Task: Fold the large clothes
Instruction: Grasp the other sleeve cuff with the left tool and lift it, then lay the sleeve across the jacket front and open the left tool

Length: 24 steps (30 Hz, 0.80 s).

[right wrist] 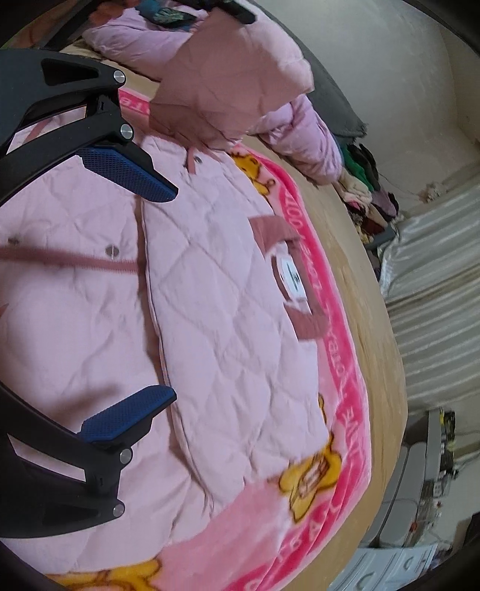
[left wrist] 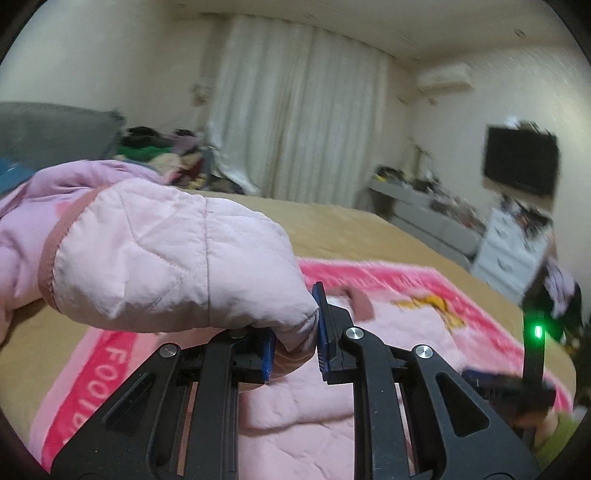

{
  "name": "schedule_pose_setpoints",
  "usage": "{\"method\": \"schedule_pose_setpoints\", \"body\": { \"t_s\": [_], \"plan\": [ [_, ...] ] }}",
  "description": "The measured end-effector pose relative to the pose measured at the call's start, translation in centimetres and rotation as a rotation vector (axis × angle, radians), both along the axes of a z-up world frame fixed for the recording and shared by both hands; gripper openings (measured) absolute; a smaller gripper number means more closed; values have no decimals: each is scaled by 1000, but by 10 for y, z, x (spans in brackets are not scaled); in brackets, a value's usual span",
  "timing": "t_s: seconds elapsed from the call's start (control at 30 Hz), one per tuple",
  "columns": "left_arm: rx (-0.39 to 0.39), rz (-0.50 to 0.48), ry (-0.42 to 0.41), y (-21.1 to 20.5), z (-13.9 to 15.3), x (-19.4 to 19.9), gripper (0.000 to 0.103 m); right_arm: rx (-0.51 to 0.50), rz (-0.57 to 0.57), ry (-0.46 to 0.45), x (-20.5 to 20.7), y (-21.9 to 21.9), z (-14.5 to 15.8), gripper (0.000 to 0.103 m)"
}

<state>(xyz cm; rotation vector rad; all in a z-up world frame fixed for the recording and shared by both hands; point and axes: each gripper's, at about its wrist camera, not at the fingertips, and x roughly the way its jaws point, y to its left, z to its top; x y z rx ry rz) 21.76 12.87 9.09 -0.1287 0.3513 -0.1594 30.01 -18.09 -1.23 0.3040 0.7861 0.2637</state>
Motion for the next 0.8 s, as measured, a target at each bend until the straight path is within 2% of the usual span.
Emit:
{"method": "schedule_pose_setpoints", "body": {
  "t_s": [0.07, 0.23, 0.4, 0.57, 0.67, 0.8],
  "plan": [
    [34, -47, 8, -13, -7, 4, 10, 8, -23, 4, -1, -11, -1, 99],
    [197, -184, 31, -63, -38, 9, 11, 15, -69, 15, -5, -36, -5, 99],
    [348, -285, 166, -102, -91, 23, 11, 23, -128, 21, -8, -61, -6, 99],
    [417, -326, 247, -115, -121, 30, 12, 27, -178, 31, -12, -80, -8, 99],
    [497, -359, 252, -131, -129, 24, 14, 38, -198, 39, -13, -86, -10, 99],
    [537, -401, 279, -138, -140, 17, 17, 46, -209, 39, -14, -89, -10, 99]
  ]
}}
